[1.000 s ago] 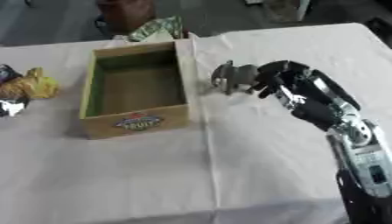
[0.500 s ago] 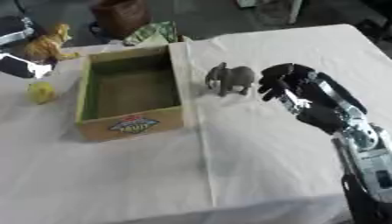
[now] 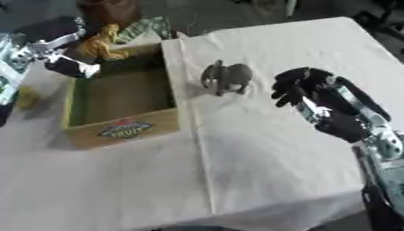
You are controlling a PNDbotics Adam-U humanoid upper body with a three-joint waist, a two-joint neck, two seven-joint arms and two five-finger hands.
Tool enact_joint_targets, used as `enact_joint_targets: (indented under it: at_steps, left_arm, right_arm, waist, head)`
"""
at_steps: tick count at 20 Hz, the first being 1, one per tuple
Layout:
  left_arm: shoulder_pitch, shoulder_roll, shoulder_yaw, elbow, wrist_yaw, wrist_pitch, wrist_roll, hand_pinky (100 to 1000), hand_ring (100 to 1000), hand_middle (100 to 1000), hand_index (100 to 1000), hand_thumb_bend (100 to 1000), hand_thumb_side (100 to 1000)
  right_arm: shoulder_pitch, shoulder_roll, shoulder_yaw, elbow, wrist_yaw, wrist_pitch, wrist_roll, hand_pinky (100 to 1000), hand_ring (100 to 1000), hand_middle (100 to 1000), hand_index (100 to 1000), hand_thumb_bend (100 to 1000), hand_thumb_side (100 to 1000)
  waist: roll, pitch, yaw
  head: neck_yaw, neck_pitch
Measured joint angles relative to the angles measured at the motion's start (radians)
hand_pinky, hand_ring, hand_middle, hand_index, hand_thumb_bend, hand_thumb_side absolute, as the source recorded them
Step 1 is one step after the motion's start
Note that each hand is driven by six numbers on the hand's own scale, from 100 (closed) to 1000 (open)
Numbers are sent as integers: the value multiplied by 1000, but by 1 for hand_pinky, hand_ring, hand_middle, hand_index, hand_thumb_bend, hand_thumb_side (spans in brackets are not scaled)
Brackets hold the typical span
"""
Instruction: Pick up objects on the table and place them in the box.
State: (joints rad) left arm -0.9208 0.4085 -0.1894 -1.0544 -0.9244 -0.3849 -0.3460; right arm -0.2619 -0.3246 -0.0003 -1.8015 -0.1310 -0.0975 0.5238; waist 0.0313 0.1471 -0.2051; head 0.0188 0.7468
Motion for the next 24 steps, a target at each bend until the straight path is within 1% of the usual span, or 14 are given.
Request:
enact_joint_targets:
  at_steps: [4,9,10,12,13,14,15,17,18,19,21,22,24]
  left_arm:
    - [28,-34,-11,41,-47,-15,45,635,541,489,665,100,211]
    - [50,-61,-19,89,-89,-32,50,645,560,510,685,100,150]
    - [53,-63,-21,93,-93,-35,48,650,567,518,694,100,165]
    - [58,-66,-24,97,-102,-42,41,650,567,518,694,100,165]
    - [58,-66,-24,98,-105,-44,37,657,576,527,703,100,184]
    - [58,-66,-26,98,-107,-46,32,689,618,581,753,211,314]
    - [59,-66,-31,98,-110,-49,24,700,631,596,765,318,409]
    - [59,-63,-40,96,-116,-56,0,725,670,633,796,541,584]
    - [59,-58,-42,93,-117,-60,-15,739,690,654,810,616,642]
    - [59,-51,-42,87,-117,-65,-31,748,704,670,819,663,676]
    - [58,-32,-42,69,-110,-72,-66,764,731,702,833,723,729]
    - [58,-21,-42,57,-104,-73,-83,765,733,706,833,729,739]
    - [57,2,-36,26,-81,-72,-117,761,729,703,830,710,740]
  right_arm:
    - [-7,9,5,0,0,4,10,614,670,647,764,100,486]
    - [-8,13,7,0,0,7,17,614,670,647,764,100,488]
    - [-8,13,7,0,0,7,17,614,670,647,763,100,488]
    - [-8,13,7,0,0,7,17,614,670,647,763,100,488]
    - [-8,13,7,0,0,6,17,614,670,647,763,100,487]
    - [-8,13,7,0,0,6,17,614,670,647,763,100,488]
    - [-7,13,7,0,0,6,17,614,670,647,764,100,487]
    - [-6,13,7,0,0,6,17,614,670,647,764,100,487]
    - [-6,13,7,0,0,6,17,614,670,647,764,100,486]
    - [-5,13,7,0,0,6,17,614,670,647,764,100,487]
    - [-2,13,7,0,0,6,17,614,670,647,764,100,487]
    - [-1,13,6,0,0,6,17,614,670,647,764,100,486]
    - [0,13,6,0,0,7,17,614,670,648,763,100,487]
  waist:
    - [6,9,-16]
    - [10,12,-17]
    - [10,13,-17]
    - [10,13,-17]
    - [10,13,-16]
    - [10,13,-15]
    - [10,13,-13]
    - [10,12,-7]
    - [10,10,-5]
    - [10,7,-2]
    - [10,2,4]
    - [10,0,7]
    - [10,-3,13]
  head:
    - [10,-3]
    - [10,-5]
    - [10,-5]
    - [10,-5]
    - [10,-5]
    - [10,-5]
    - [9,-5]
    - [7,-5]
    - [5,-5]
    - [3,-5]
    - [-1,-5]
    - [-3,-5]
    - [-7,-5]
